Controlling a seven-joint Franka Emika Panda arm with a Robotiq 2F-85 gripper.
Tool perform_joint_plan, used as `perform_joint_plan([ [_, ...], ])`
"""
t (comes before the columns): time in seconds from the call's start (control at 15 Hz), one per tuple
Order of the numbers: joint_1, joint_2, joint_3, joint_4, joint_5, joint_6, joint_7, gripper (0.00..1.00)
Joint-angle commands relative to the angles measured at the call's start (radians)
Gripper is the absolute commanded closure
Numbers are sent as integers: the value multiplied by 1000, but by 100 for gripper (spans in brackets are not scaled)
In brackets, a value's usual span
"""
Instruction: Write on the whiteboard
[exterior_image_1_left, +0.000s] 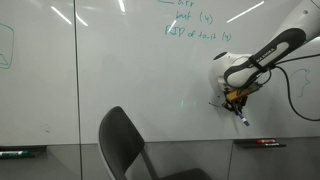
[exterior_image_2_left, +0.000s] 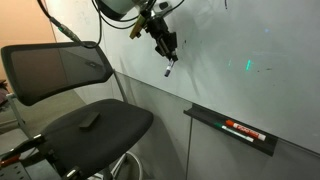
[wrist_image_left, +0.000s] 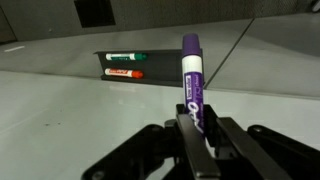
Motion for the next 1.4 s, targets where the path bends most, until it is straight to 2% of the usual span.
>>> perform_joint_plan([
  [0.0, 19, -74, 77, -34, 121, -149, -141, 91],
  [0.27, 50, -110, 159, -72, 259, -240, -282, 90],
  [0.47, 65, -107, 209, -124, 344, -205, -377, 90],
  [0.67, 69, -75, 242, -187, 390, -92, -473, 90],
  [0.87, 67, -16, 253, -238, 446, 77, -501, 89],
  [1.13, 72, 133, 269, -247, 548, 259, -565, 89],
  [1.33, 67, 262, 303, -213, 616, 317, -658, 89],
])
